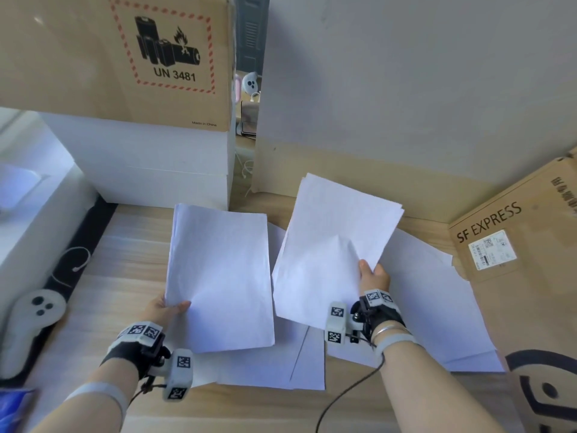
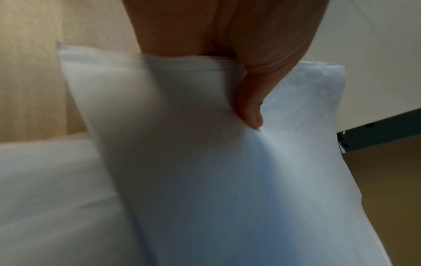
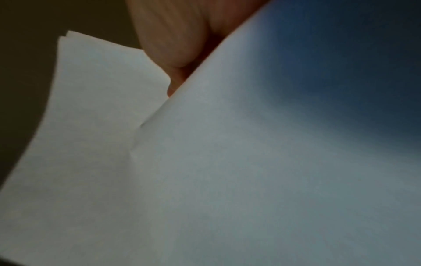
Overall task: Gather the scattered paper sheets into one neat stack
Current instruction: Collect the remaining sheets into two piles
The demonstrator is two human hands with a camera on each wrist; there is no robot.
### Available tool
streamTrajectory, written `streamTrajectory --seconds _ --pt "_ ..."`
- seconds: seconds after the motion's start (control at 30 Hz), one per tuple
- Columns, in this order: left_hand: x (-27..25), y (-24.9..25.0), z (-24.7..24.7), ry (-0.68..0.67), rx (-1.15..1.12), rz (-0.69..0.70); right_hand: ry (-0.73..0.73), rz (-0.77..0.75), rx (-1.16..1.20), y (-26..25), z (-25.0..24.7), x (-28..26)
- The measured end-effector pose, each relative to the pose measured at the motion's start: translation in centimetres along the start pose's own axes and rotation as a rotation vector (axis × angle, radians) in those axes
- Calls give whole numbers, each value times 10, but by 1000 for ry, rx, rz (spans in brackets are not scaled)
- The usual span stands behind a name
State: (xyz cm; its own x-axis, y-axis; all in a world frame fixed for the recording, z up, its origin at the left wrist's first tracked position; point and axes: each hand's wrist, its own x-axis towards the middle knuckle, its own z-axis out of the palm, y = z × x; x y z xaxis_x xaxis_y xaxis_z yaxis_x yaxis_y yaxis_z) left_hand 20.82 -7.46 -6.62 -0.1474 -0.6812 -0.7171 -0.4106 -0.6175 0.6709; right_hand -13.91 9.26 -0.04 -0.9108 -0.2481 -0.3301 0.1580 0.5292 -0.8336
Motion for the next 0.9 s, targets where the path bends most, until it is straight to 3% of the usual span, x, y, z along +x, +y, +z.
streamTrajectory --seconds 0.37,0.67,0.9 --pt "-9 -2 4 44 -7 16 110 -51 168 -19 9 0" --pt "-24 8 33 -62 -36 62 -335 -84 -221 5 62 -54" --pt "-31 7 35 -159 -176 39 -485 18 -341 7 77 -74"
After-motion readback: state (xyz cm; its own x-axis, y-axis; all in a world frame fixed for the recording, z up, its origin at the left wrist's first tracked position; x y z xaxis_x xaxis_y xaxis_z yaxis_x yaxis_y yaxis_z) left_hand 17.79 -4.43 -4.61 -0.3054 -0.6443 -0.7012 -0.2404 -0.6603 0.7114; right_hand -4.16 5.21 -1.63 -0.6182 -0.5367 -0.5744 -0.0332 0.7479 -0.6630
